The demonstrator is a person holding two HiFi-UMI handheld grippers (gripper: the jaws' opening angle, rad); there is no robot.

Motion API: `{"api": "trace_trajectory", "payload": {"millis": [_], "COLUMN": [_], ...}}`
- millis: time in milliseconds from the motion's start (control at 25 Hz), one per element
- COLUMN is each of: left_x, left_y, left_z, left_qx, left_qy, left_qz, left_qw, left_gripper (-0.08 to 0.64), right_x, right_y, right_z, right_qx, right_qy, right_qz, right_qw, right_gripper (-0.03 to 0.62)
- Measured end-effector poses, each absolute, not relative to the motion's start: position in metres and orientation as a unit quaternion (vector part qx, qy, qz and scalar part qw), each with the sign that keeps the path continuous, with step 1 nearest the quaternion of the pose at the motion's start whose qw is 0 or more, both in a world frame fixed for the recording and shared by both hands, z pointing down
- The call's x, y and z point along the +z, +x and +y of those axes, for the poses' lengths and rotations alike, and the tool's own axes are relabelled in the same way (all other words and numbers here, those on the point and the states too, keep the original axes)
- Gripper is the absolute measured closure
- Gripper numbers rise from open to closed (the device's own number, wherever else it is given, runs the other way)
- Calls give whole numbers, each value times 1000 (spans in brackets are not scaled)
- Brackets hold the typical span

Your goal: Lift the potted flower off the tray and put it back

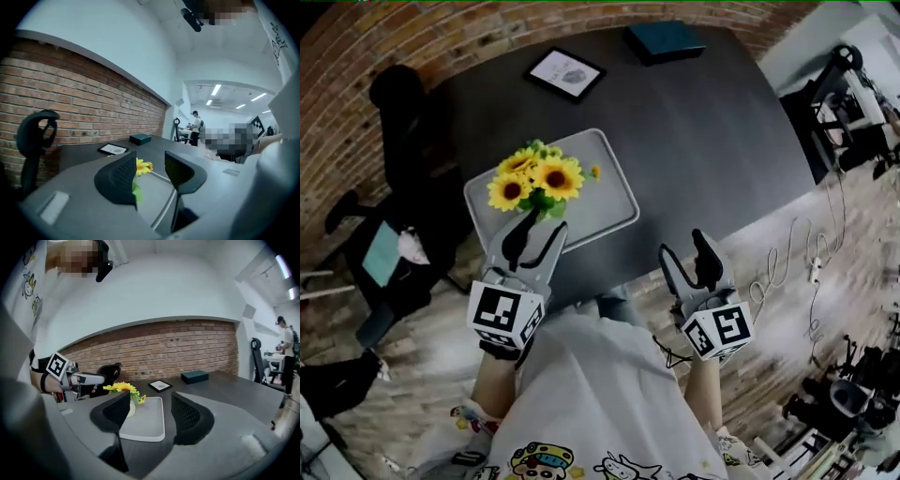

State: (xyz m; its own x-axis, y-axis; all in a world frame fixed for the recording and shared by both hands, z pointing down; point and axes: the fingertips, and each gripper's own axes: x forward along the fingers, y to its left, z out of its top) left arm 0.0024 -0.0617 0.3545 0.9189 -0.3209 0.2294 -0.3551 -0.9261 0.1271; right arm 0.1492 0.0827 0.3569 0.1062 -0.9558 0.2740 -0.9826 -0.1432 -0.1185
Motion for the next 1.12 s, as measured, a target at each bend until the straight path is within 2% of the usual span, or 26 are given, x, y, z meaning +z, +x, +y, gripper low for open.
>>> {"api": "trace_trajectory", "payload": {"millis": [200, 560, 1120], "left_x": [343, 342, 340], "left_y": [-30, -88, -73], "left_z": [-75, -58, -62], "left_qx": [86, 82, 66], "left_qy": [945, 882, 889], "left_qz": [-308, -458, -443], "left_qw": [69, 75, 92], "left_gripper": [368, 365, 334], "right_x": [362, 362, 357], "right_y": [169, 151, 116], "right_z": [36, -12, -39], "right_qx": [139, 126, 123], "right_qy": [657, 541, 464], "right_qz": [-739, -830, -876], "right_qw": [49, 48, 49], "right_gripper": [322, 316, 244]}}
